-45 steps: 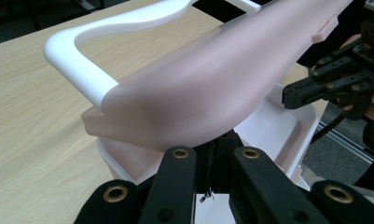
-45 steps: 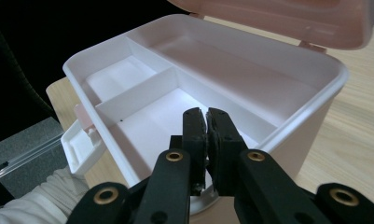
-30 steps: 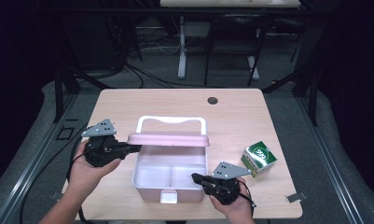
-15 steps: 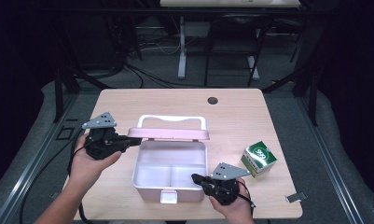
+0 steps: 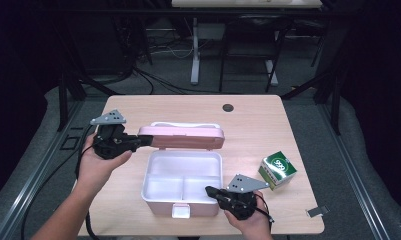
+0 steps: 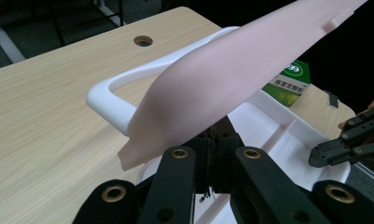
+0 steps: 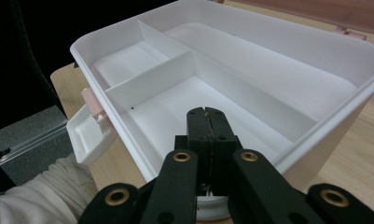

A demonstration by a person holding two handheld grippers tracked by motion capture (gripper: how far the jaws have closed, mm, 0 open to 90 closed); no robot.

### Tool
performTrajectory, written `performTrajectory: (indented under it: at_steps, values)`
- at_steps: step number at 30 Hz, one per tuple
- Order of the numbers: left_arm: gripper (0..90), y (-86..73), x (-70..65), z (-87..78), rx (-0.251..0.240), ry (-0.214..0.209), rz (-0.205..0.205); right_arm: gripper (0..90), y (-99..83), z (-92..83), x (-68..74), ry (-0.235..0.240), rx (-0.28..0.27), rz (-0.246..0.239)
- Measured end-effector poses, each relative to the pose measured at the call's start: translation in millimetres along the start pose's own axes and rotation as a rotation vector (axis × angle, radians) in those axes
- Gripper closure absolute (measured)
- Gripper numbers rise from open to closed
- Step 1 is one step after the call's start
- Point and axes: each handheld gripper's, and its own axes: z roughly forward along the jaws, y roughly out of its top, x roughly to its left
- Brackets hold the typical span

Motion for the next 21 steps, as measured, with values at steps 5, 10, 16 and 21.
performTrajectory:
  at_steps: [5, 10, 16, 21]
  values:
    - [88.7, 4.7, 4.7, 1.9, -0.006, 0.012, -0.013, 90.0, -0.2, 0.0, -0.5, 0.004, -0.002, 0.002]
    - [88.2, 10.3, 9.0, 4.4, -0.016, 0.014, -0.030, 90.0, -0.6, 0.3, -0.6, 0.004, -0.009, 0.005]
    - [87.7, 16.6, 12.2, 10.4, -0.020, 0.021, -0.038, 90.0, -0.6, -0.3, -1.8, 0.013, -0.005, 0.019]
    - [86.2, 20.2, 14.9, 14.3, -0.016, 0.031, -0.043, 90.0, -1.1, 0.0, -1.9, 0.016, -0.014, 0.017]
